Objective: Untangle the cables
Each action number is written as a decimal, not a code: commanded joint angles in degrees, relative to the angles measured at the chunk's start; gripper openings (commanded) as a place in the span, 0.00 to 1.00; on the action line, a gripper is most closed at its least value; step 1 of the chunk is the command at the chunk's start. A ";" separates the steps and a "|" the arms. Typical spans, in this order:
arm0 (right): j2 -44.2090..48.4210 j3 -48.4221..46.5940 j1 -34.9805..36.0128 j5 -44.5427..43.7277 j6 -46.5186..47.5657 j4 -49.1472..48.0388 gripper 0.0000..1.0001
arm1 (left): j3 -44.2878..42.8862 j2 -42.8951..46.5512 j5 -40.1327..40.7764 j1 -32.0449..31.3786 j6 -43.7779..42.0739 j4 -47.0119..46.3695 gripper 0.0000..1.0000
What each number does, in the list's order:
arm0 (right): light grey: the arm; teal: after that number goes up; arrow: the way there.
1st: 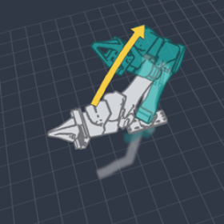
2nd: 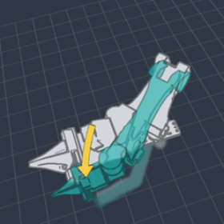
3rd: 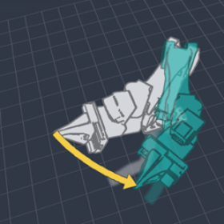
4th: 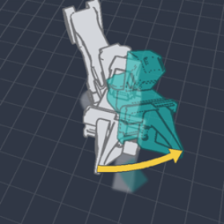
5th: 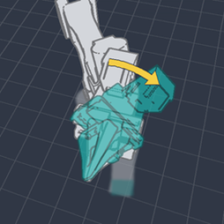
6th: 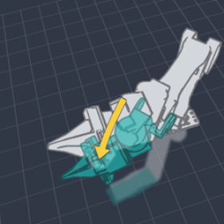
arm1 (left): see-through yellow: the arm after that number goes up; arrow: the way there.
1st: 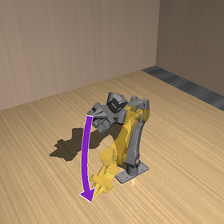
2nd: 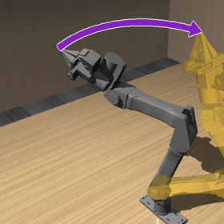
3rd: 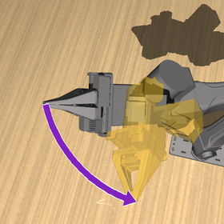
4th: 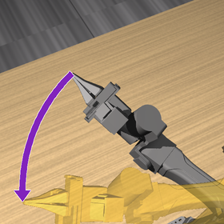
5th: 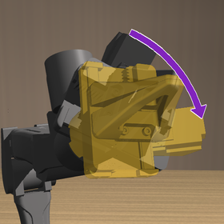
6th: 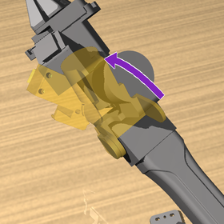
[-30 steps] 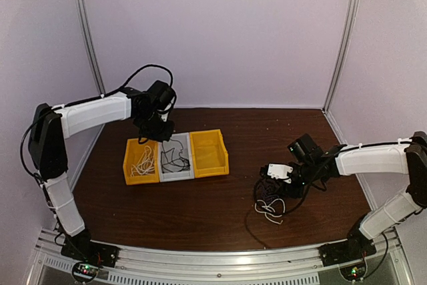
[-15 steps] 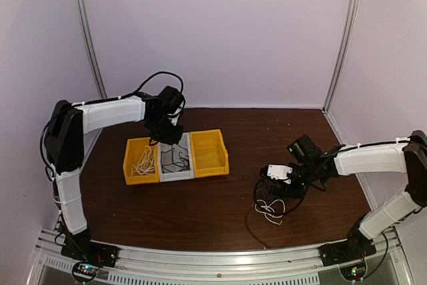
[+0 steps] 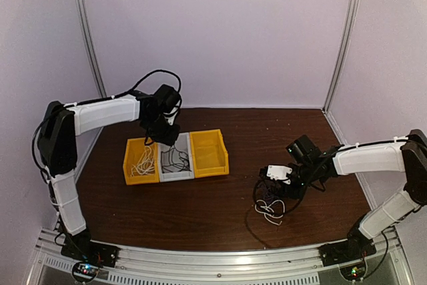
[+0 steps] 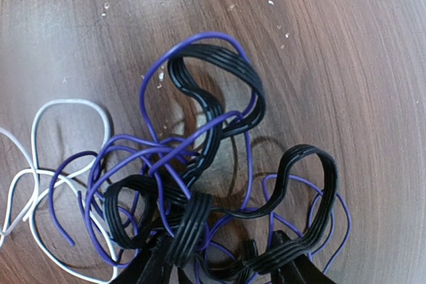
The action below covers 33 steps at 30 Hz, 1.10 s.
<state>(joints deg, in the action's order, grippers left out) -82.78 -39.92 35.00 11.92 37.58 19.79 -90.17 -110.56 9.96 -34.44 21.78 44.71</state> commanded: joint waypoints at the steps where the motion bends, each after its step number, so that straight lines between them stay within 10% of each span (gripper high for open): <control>1: -0.63 -0.60 0.54 -1.17 0.22 1.48 0.51 | 1.17 7.76 2.08 0.33 -0.57 0.01 0.31; 12: -0.61 -0.60 0.67 -1.37 0.30 1.52 0.52 | 22.22 30.41 -14.19 -7.58 -16.01 -15.23 0.38; 33: -1.00 -0.60 0.76 -1.75 0.30 1.83 0.52 | 30.47 23.51 7.39 -17.95 -39.07 -21.33 0.42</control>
<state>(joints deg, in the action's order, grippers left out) -82.89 -39.94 35.38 11.60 37.58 19.84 -59.66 -84.36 11.38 -52.16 -11.44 27.42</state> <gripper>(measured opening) 0.517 0.428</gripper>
